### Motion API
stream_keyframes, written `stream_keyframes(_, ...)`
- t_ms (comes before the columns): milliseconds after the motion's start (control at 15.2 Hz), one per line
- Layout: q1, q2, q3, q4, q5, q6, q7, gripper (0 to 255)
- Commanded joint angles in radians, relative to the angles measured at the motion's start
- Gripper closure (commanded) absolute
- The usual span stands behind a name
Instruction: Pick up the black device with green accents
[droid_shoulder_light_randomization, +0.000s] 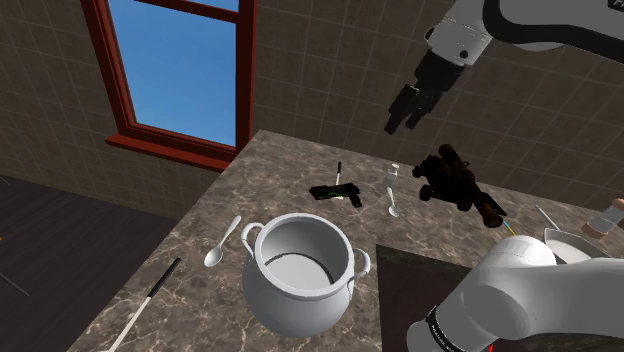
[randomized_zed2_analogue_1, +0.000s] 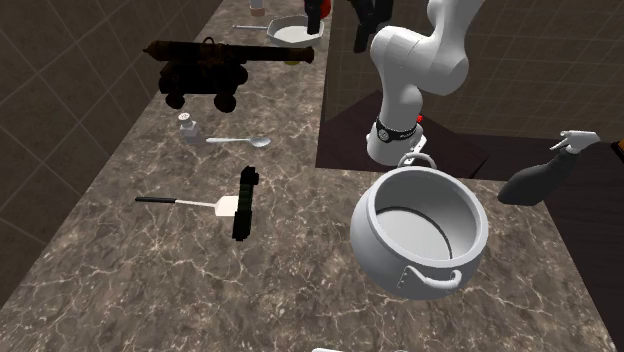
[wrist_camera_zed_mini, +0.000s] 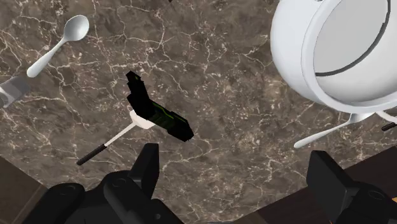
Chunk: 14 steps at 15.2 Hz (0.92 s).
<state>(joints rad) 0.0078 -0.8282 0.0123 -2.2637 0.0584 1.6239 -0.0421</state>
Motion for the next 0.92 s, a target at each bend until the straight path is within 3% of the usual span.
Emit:
stream_keyframes(0,0.000,0.000,0.000,0.000,0.000,0.000,0.000,0)
stream_keyframes(858,0.061,0.338,-0.131,-0.085,-0.118,0.274,-0.397,0)
